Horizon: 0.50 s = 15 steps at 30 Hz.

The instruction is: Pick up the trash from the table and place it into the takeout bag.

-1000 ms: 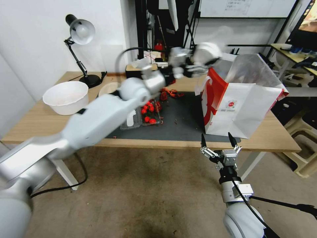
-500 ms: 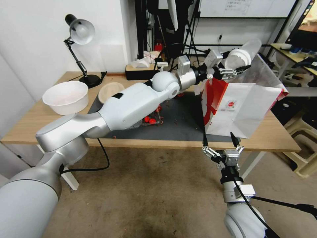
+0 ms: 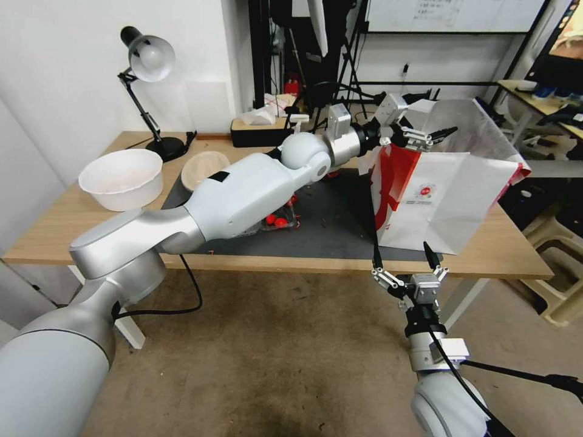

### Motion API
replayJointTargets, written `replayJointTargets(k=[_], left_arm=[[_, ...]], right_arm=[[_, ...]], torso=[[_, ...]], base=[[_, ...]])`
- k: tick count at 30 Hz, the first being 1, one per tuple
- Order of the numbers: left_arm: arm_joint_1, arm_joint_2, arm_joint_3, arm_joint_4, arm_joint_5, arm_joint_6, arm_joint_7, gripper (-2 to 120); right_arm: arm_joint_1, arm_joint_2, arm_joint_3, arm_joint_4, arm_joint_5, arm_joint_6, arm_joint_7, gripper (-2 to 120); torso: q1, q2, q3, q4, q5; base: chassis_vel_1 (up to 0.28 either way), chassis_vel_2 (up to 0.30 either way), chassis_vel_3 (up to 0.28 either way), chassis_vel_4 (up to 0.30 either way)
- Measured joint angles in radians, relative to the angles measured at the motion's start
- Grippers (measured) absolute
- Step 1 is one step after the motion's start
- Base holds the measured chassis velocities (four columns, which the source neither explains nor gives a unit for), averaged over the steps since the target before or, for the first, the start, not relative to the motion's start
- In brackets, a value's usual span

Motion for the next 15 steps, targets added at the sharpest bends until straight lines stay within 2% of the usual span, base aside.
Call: replayJointTargets(k=[2, 5, 7, 10, 12, 13, 15], left_arm=[[0.025, 0.036, -0.044, -0.039, -0.019, 0.013, -0.031, 100], [0.045, 0.067, -0.072, -0.056, -0.023, 0.016, -0.038, 100], [0.091, 0.128, -0.124, -0.088, -0.026, 0.019, -0.051, 100], [0.131, 0.171, -0.167, -0.120, -0.027, 0.027, -0.062, 100], [0.191, 0.227, -0.223, -0.171, -0.022, 0.036, -0.098, 100], [0.191, 0.227, -0.223, -0.171, -0.022, 0.036, -0.098, 100], [0.249, 0.274, -0.282, -0.219, -0.013, 0.049, -0.148, 100]], right_arm=[[0.001, 0.001, 0.000, 0.000, 0.001, 0.001, 0.000, 100], [0.001, 0.002, 0.000, 0.001, 0.001, 0.001, 0.000, 100], [0.003, 0.001, 0.000, 0.001, 0.001, 0.000, 0.000, 100], [0.004, 0.001, -0.001, 0.002, 0.001, -0.001, 0.000, 100], [0.004, 0.001, -0.003, 0.002, 0.001, -0.002, 0.000, 100], [0.004, 0.001, -0.003, 0.002, 0.001, -0.002, 0.000, 100], [0.004, 0.002, -0.006, 0.002, 0.001, -0.003, -0.001, 100]], torso=[[0.000, 0.000, 0.000, 0.0000, -0.0001], [0.000, 0.000, 0.000, 0.0004, -0.0002], [0.000, 0.000, 0.000, 0.0007, -0.0005], [0.000, 0.000, 0.000, 0.0005, -0.0007], [0.000, 0.000, 0.000, 0.0005, -0.0003], [0.000, 0.000, 0.000, 0.0005, -0.0003], [0.000, 0.000, 0.000, 0.0001, -0.0008]], base=[[0.000, 0.000, 0.000, 0.000], [0.000, 0.000, 0.000, 0.000], [0.000, 0.000, 0.000, 0.000], [0.000, 0.000, 0.000, 0.000], [0.000, 0.000, 0.000, 0.000], [0.000, 0.000, 0.000, 0.000], [0.000, 0.000, 0.000, 0.000]])
